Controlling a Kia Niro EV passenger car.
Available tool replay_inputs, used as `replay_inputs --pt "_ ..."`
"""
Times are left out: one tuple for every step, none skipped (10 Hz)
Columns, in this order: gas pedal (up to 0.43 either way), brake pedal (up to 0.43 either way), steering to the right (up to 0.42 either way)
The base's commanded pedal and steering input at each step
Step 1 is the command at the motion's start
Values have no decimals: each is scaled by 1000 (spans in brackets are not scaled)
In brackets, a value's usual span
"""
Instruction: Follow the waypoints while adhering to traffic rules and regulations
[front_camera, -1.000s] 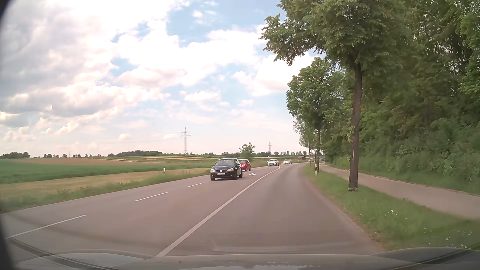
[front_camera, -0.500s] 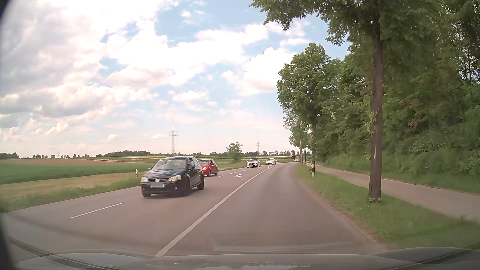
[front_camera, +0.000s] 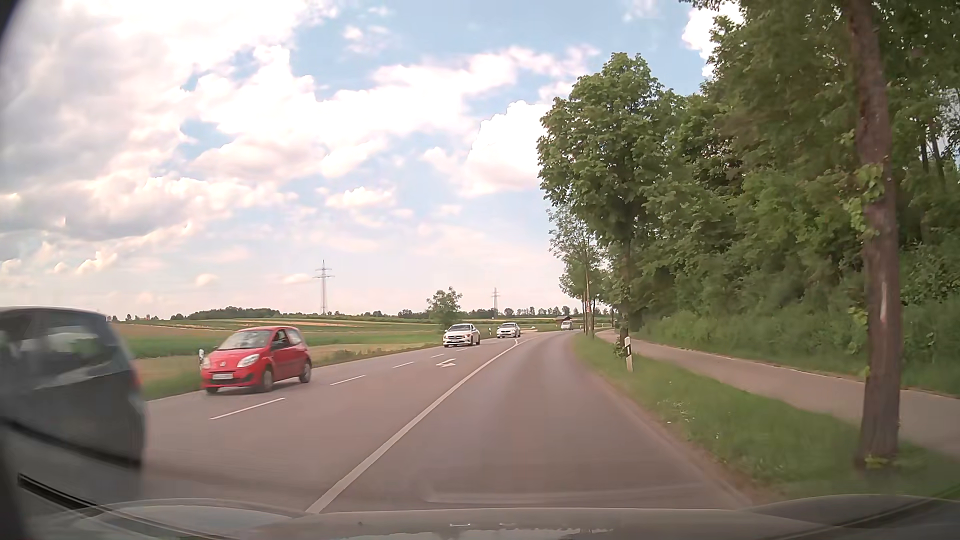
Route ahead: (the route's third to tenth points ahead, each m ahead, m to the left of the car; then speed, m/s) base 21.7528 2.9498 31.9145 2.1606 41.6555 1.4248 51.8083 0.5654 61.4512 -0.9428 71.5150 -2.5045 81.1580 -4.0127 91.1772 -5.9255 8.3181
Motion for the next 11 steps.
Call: replay_inputs --pt "358 18 31" --pt "378 18 22" --pt "378 18 16" --pt "378 18 14" --pt "378 18 14" --pt "378 18 14" --pt "378 18 14" --pt "378 18 14" --pt "370 18 14" --pt "370 18 14" --pt "370 18 14"
